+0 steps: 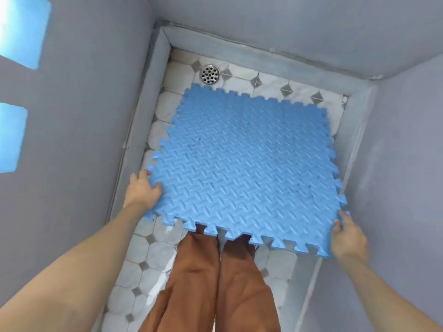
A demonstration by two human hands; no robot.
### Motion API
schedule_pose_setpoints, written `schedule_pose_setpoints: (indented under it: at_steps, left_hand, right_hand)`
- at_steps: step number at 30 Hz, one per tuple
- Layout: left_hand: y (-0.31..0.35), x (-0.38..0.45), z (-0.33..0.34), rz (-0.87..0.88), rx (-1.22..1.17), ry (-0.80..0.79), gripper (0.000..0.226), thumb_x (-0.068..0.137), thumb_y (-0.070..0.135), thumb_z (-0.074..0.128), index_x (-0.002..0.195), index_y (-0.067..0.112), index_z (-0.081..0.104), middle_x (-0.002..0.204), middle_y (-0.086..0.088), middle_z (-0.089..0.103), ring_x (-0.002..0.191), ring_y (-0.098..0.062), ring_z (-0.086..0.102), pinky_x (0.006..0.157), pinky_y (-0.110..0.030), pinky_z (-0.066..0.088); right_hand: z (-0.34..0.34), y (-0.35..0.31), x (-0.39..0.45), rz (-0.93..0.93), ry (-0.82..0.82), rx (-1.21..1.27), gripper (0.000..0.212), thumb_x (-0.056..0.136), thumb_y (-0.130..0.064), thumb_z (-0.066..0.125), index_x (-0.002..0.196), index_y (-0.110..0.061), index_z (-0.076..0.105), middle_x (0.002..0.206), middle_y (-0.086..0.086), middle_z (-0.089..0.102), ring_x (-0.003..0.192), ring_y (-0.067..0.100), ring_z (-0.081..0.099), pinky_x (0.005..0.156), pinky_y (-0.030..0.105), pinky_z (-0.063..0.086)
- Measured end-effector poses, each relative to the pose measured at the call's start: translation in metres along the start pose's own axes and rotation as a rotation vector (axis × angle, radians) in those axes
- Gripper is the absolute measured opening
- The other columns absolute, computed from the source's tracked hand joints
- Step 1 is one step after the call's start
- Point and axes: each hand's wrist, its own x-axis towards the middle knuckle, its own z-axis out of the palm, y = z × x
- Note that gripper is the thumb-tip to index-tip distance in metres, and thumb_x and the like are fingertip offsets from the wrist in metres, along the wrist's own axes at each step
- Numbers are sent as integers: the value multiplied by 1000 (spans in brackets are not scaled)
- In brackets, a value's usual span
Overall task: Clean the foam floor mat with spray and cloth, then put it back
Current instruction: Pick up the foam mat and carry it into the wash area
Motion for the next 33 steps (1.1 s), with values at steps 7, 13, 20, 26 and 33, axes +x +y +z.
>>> schedule_pose_setpoints:
  at_steps: [7, 13, 20, 26, 33]
  left_hand:
    - [14, 94, 47, -18, 20, -34, 69, 83, 36, 66, 139, 11, 33, 141, -15, 30, 121, -41, 46, 103, -46, 39]
    - [4, 135, 94, -83, 39, -53, 75, 85, 40, 63, 143, 7, 28, 145, -15, 26, 128, -39, 41, 105, -44, 37]
    - [-6, 163, 126, -27, 57, -97, 76, 86, 37, 62, 146, 6, 26, 148, -16, 28, 129, -36, 42, 103, -43, 39]
    - [11, 150, 125, 126, 40, -199, 91, 72, 46, 64, 148, 15, 24, 145, -16, 39, 128, -34, 44, 105, -46, 41]
    - [66, 103, 77, 313, 222, -139, 86, 89, 34, 59, 153, 13, 5, 157, -14, 15, 142, -32, 25, 114, -42, 28]
  right_hand:
    - [76, -35, 71, 166, -118, 252, 66, 82, -46, 56, 144, -37, 34, 140, 5, 53, 119, 36, 55, 100, 51, 46]
    - [141, -40, 114, 258, -209, 441, 75, 86, -41, 58, 152, -28, 24, 153, 5, 37, 136, 32, 40, 110, 42, 32]
    - [174, -27, 139, 240, -277, 486, 78, 87, -37, 59, 154, -29, 18, 157, 2, 30, 138, 30, 38, 112, 44, 32]
    - [175, -42, 129, 138, -307, 331, 85, 88, -41, 62, 156, -27, 13, 154, 2, 38, 137, 29, 41, 110, 39, 33]
    - [108, -88, 99, -108, -275, 173, 89, 85, -47, 63, 155, -29, 10, 160, 1, 26, 145, 29, 28, 116, 45, 29]
